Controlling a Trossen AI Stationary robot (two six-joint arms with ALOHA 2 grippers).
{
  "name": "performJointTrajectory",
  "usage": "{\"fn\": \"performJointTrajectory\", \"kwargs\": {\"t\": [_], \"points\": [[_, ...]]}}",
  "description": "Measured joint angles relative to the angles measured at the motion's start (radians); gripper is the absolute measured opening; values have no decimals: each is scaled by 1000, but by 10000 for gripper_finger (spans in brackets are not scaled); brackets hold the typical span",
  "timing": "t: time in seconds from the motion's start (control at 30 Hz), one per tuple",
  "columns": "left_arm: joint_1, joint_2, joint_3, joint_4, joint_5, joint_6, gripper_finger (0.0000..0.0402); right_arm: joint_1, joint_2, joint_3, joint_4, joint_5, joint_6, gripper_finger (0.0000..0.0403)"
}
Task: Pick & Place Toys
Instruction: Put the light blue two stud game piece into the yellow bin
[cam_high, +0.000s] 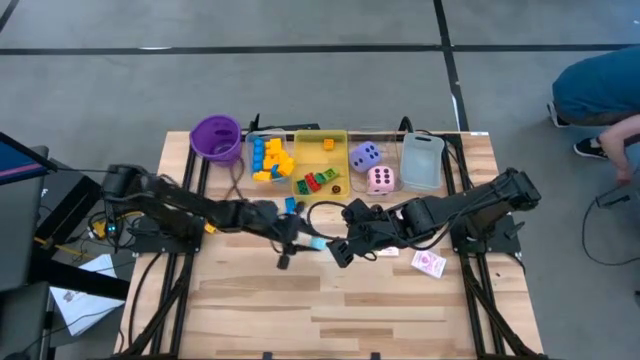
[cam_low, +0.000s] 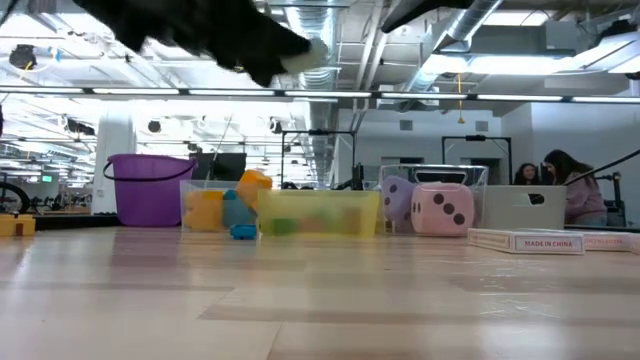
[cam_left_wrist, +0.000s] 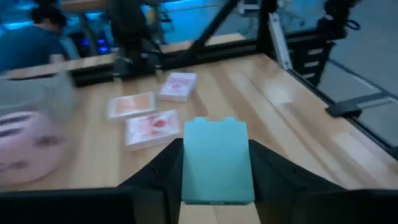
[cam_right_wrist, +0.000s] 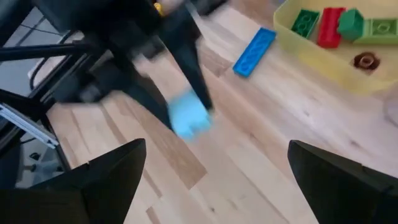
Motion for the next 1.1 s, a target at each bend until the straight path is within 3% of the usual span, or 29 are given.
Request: {"fn": "performJointTrajectory", "kwargs": {"t": [0.27,0.47,0.6,0.83,1.1], "points": [[12,-300,-6,-297,-179,1,141,-17,0,0,0,17,-79,384],[48,-366,-5,-345,-349,5,139,-56,0,0,41,17,-159,384],[124,-301,-7,-233,-390,13,142,-80,0,0,77,15,-191,384],[320,-45,5,62,-348,66,143,-95,0,0,90,7,-198,384],[486,113,62,70,-323,-230,189,-66,0,0,105,1,-197,384]]}}
